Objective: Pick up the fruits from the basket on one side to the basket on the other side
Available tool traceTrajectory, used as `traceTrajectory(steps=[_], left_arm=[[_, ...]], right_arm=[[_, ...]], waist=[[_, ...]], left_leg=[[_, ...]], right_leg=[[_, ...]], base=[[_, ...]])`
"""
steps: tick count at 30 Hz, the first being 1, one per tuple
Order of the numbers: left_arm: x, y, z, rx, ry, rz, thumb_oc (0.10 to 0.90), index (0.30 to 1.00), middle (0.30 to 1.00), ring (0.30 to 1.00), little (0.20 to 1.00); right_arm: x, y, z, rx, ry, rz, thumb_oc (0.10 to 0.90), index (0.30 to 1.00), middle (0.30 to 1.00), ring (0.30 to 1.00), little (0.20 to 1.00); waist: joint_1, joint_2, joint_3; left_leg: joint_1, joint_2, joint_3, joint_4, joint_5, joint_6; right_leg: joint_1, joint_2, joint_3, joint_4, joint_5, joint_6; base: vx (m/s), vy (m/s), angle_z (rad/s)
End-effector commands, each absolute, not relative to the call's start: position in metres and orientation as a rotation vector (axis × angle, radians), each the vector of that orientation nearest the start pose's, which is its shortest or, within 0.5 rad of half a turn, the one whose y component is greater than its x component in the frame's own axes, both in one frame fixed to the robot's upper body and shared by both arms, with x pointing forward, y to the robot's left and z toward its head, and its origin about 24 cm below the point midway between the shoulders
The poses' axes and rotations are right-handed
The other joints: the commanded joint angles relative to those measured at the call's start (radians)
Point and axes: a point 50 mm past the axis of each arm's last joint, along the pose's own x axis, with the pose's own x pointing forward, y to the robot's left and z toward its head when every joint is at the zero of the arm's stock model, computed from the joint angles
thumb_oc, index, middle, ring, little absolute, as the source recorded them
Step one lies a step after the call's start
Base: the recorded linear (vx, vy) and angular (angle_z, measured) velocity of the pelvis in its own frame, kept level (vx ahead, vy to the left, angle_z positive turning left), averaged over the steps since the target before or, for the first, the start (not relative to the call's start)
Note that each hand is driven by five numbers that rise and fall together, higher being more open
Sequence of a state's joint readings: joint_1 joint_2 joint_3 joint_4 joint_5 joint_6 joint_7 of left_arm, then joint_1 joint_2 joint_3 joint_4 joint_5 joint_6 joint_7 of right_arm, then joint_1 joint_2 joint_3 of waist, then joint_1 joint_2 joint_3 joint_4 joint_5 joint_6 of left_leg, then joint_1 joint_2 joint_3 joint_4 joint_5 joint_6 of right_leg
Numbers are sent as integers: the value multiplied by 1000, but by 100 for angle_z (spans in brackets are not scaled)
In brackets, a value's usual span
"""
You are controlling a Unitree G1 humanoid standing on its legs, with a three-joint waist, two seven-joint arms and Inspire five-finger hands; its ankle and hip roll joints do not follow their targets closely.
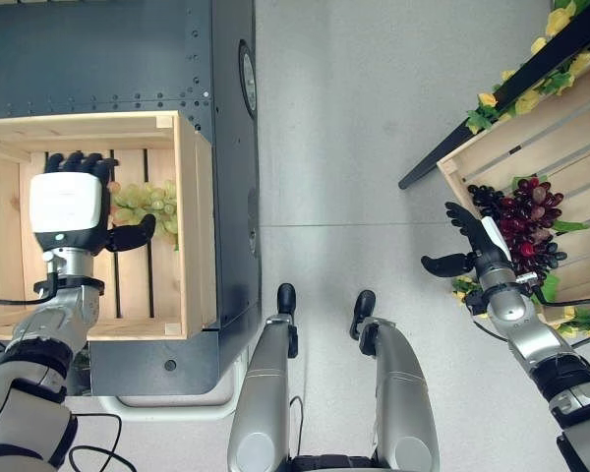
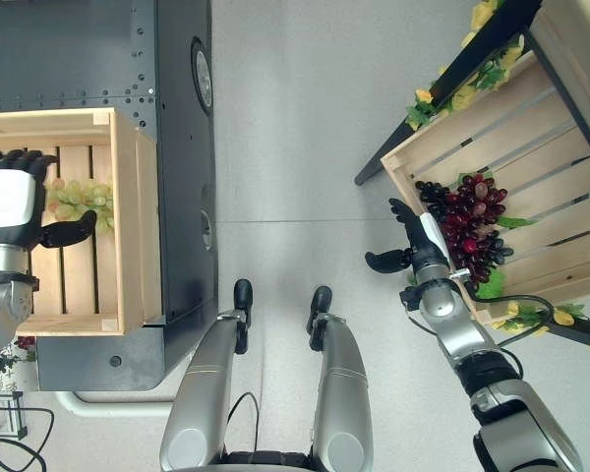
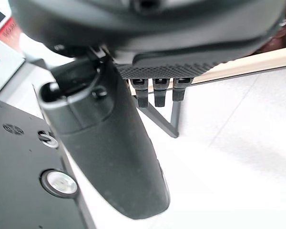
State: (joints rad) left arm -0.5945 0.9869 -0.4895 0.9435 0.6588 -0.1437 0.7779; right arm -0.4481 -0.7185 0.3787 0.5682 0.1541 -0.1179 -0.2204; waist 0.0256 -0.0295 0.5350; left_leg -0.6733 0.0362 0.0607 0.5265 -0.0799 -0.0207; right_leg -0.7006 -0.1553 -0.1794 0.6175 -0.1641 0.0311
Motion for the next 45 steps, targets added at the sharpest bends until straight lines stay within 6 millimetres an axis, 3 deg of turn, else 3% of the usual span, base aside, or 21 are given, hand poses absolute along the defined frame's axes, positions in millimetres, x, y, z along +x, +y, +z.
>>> traceTrajectory(steps=[1,5,14,21,27,33,37,39,40,41,42,45], left_arm=[[299,386,174,1897,-280,604,800,900,900,900,900],[298,389,173,1996,-231,527,800,900,900,900,900],[300,390,179,2018,-240,544,800,900,900,900,900],[309,395,193,2064,-63,567,800,900,900,900,900],[313,396,211,2114,-49,627,800,900,900,900,900],[324,385,218,2188,-50,517,800,900,900,900,900],[331,382,216,2208,66,419,800,900,900,900,900],[332,380,215,2185,46,406,593,589,589,589,589],[333,379,215,2175,21,406,551,526,526,526,526],[335,375,217,2148,-32,406,456,385,385,385,385],[337,371,218,2132,-65,400,400,300,300,300,300],[341,358,220,2115,-202,335,400,300,300,300,300]], right_arm=[[324,-277,109,-771,-102,-72,800,900,900,900,900],[326,-275,111,-771,-99,-37,800,900,900,900,900],[328,-275,115,-755,-96,-16,800,900,900,900,900],[327,-275,117,-740,-100,5,800,900,900,900,900],[327,-276,115,-704,-90,15,800,900,900,900,900],[328,-270,115,-681,-110,39,800,900,900,900,900],[331,-265,123,-667,-143,53,800,900,900,900,900],[332,-264,125,-664,-147,52,800,900,900,900,900],[333,-263,125,-662,-147,53,800,900,900,900,900],[334,-263,126,-655,-144,55,800,900,900,900,900],[334,-264,125,-650,-141,54,800,900,900,900,900],[334,-266,123,-638,-138,47,800,900,900,900,900]], waist=[[-13,33,-15],[-10,36,-15],[-8,34,-15],[-14,8,-15],[-15,-12,-15],[-17,-22,-15],[-22,-31,-15],[-23,-32,-15],[-24,-33,-15],[-25,-35,-15],[-26,-36,-15],[-26,-38,-15]], left_leg=[[40,-43,99,28,-96,48],[22,-34,108,46,-105,50],[6,-28,112,55,-108,50],[-31,-21,105,74,-109,49],[-62,-10,106,88,-114,54],[-93,-8,103,112,-122,56],[-121,-2,99,123,-123,55],[-126,-1,97,124,-123,53],[-128,-1,97,125,-123,54],[-131,1,97,127,-123,54],[-132,3,98,128,-124,55],[-125,3,97,130,-127,54]], right_leg=[[50,44,-38,-26,-6,-24],[31,33,-46,5,-17,-25],[14,29,-48,21,-23,-26],[-14,30,-59,32,-16,-23],[-38,32,-63,38,-10,-20],[-63,31,-68,56,-9,-17],[-87,33,-69,64,-5,-15],[-91,35,-69,63,-6,-15],[-94,37,-68,65,-6,-16],[-97,37,-67,69,-8,-17],[-98,36,-68,72,-10,-18],[-90,39,-67,74,-14,-19]], base=[[-19,66,3],[-14,56,8],[-6,28,4],[-1,15,4],[-2,3,1],[-7,4,4],[0,0,0],[0,0,0],[0,0,0],[0,0,0],[0,0,0],[-4,-12,0]])
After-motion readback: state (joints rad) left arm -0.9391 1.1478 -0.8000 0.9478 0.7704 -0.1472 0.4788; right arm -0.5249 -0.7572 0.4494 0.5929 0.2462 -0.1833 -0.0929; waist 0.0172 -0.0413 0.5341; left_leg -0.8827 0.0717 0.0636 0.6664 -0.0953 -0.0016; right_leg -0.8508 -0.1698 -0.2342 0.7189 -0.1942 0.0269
